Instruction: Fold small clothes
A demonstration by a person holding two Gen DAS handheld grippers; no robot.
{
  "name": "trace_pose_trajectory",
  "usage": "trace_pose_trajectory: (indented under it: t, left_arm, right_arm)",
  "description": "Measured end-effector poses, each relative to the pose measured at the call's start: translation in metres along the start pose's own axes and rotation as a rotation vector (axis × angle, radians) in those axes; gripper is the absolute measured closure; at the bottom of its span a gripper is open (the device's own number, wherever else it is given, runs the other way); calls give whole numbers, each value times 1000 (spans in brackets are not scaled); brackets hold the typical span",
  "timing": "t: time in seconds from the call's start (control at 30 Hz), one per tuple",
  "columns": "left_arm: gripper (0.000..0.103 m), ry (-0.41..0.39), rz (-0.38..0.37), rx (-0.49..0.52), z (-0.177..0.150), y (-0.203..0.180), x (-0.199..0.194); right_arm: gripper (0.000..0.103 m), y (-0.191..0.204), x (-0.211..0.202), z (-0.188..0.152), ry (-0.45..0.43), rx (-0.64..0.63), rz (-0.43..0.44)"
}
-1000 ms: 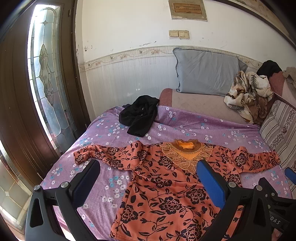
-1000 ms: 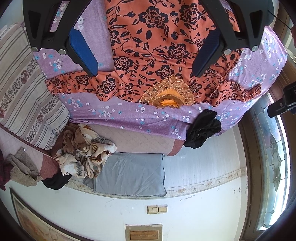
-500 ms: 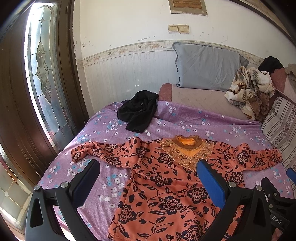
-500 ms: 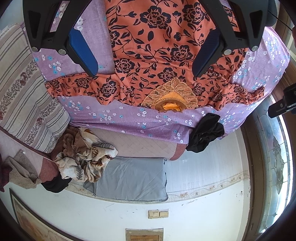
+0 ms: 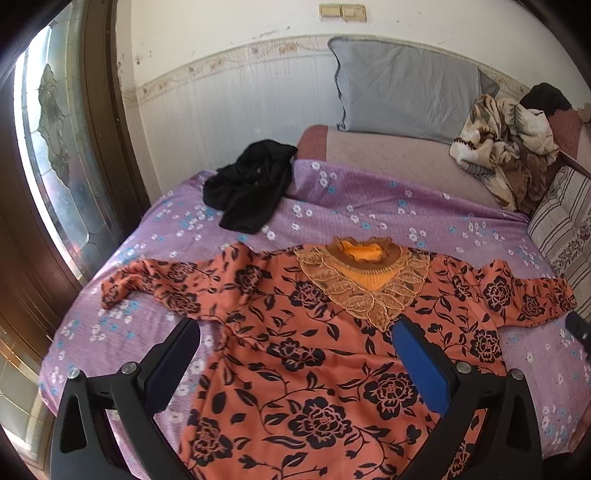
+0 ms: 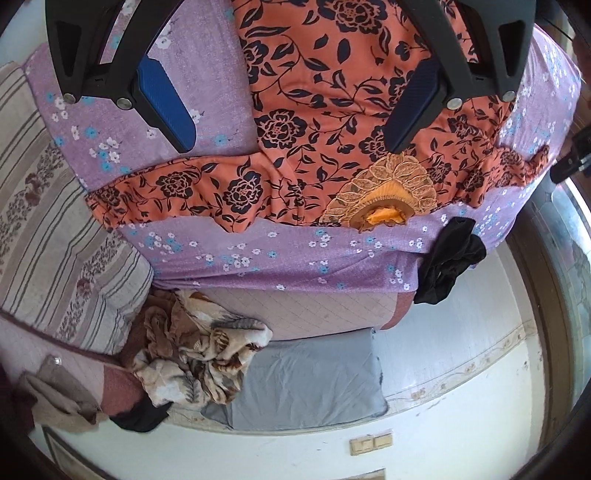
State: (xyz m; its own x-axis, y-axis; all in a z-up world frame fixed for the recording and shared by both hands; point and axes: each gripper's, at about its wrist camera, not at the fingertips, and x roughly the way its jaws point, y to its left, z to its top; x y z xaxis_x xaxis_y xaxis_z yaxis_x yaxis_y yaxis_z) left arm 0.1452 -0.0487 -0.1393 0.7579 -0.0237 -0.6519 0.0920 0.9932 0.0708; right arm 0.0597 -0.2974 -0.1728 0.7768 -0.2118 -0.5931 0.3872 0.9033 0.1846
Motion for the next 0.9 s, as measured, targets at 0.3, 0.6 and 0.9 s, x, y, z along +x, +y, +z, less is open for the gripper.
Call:
trace_pose_trajectory:
  t: [0.3, 0.6, 0.9]
  left_arm:
    - [0, 346, 58, 64, -57, -44, 173]
    - [0, 313, -7, -55, -79, -41, 175]
    - [0, 359, -5, -47, -72, -38, 182]
  right_arm:
    - [5, -241, 80, -4, -40, 849, 144]
    - [30, -369, 143, -3, -66, 1148, 91]
    - [53, -390, 198, 33, -57, 1046, -68]
